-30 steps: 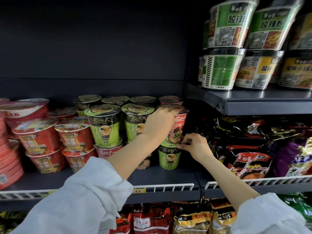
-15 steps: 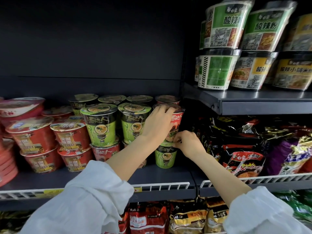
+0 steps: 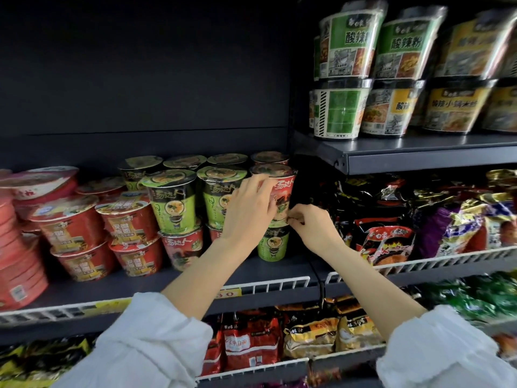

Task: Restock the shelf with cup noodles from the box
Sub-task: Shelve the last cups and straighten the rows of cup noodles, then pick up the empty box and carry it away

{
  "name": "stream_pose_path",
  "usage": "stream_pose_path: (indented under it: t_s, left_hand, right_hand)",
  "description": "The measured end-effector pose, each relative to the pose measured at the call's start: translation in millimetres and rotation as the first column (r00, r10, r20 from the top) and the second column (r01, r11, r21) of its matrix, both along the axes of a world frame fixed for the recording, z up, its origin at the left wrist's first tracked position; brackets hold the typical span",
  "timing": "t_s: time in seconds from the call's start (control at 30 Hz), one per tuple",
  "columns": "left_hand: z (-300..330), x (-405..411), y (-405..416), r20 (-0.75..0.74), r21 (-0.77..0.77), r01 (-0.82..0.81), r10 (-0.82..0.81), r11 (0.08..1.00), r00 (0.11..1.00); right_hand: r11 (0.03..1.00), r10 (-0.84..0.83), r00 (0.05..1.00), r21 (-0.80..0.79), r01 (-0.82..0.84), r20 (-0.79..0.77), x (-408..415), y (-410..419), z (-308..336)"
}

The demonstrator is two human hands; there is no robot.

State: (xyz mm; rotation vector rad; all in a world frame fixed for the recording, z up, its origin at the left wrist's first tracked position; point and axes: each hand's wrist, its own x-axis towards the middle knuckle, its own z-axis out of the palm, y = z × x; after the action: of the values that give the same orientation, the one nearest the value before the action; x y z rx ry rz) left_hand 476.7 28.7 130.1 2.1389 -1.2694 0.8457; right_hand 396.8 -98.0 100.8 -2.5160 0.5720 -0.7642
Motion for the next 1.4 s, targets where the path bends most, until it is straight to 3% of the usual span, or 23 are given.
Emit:
stream_pose_path:
  t_s: [0.23, 0.47, 0.77, 0.9, 1.13, 1.3, 1.4]
  left_hand:
    - [-12.3, -68.5, 58.5, -0.159, 0.160, 0.123, -0.097, 0.980, 0.982]
    - [-55.1, -165.3, 107.2, -0.409, 0.219, 0.310, -0.202, 0.925, 0.890]
    - [-111.8, -291.8, 92.9, -0.525, 0.345, 0.500, -0.278, 0.794, 0.804]
    - [-146.5, -336.6, 71.3, -0.611, 0.431, 0.637, -0.313, 0.639, 0.727]
    - [-182.6, -397.8, 50.6, -0.503, 0.699, 0.567, -0.263, 0.437, 0.823]
    - [-191.8, -420.2, 68.1, -0.238, 0.739, 0.357, -0.274, 0.572, 0.932]
    - [-191.3, -433.8, 90.8, -0.215, 0.719, 0.323, -0.245, 0.616, 0.945]
  right_hand:
    - [0.993, -0.109, 0.994, 0.037, 0.109, -0.023, -89.1, 69.7, -5.8]
    - [0.952, -0.260, 0.946, 0.115, 0.285, -0.194, -205.8, 132.1, -48.3]
    - [0.849, -0.453, 0.796, 0.079, 0.523, -0.401, -355.8, 157.2, -104.2]
    - [0.793, -0.458, 0.686, 0.089, 0.602, -0.565, -410.4, 148.8, -133.9]
    - [0.834, -0.304, 0.667, 0.149, 0.532, -0.681, -465.6, 142.3, -167.9]
    - [0.895, -0.223, 0.712, 0.150, 0.421, -0.666, -490.3, 153.6, -176.1]
    - [0.938, -0.110, 0.686, 0.154, 0.312, -0.719, -500.5, 163.9, -167.6]
